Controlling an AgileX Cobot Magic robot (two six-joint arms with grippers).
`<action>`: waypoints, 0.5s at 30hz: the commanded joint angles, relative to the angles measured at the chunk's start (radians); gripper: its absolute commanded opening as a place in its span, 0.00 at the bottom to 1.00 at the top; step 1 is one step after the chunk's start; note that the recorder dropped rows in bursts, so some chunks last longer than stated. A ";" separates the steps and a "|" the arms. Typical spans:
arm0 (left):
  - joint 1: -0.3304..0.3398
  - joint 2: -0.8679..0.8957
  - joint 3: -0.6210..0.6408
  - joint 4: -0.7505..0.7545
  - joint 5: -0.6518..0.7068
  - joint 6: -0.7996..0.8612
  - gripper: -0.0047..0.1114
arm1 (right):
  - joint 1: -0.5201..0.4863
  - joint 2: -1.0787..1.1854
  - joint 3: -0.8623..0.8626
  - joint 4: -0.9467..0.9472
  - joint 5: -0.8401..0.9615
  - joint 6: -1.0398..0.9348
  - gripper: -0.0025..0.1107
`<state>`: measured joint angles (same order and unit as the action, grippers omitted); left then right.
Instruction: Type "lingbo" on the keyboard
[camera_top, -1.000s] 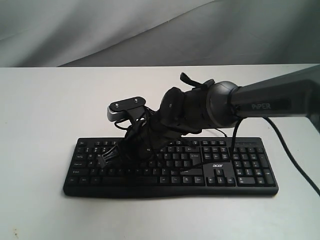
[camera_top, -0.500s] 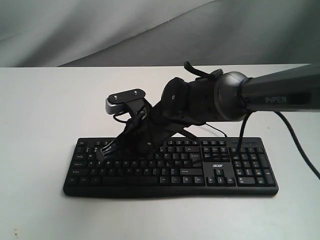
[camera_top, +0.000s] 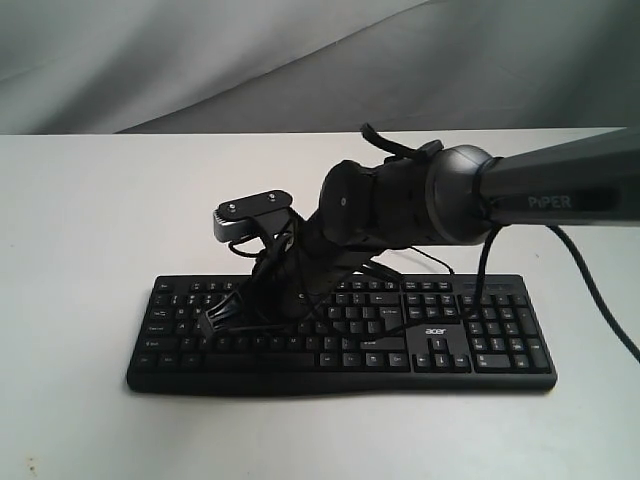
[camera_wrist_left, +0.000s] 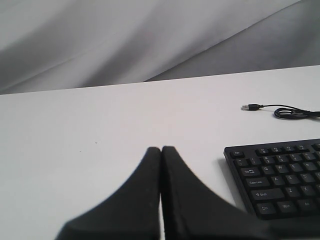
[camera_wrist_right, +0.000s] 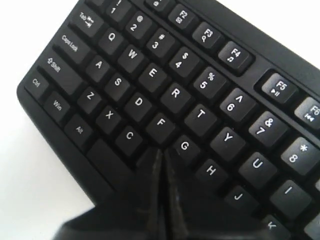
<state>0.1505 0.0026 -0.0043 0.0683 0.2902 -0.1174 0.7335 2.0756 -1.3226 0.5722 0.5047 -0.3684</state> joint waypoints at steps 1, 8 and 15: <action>0.002 -0.003 0.004 -0.008 -0.005 -0.004 0.04 | 0.004 -0.009 0.000 -0.010 0.019 0.006 0.02; 0.002 -0.003 0.004 -0.008 -0.005 -0.004 0.04 | 0.004 -0.009 0.000 -0.010 0.020 0.006 0.02; 0.002 -0.003 0.004 -0.008 -0.005 -0.004 0.04 | 0.004 -0.004 0.000 -0.012 0.018 0.006 0.02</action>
<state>0.1505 0.0026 -0.0043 0.0683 0.2902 -0.1174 0.7371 2.0756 -1.3226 0.5714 0.5181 -0.3668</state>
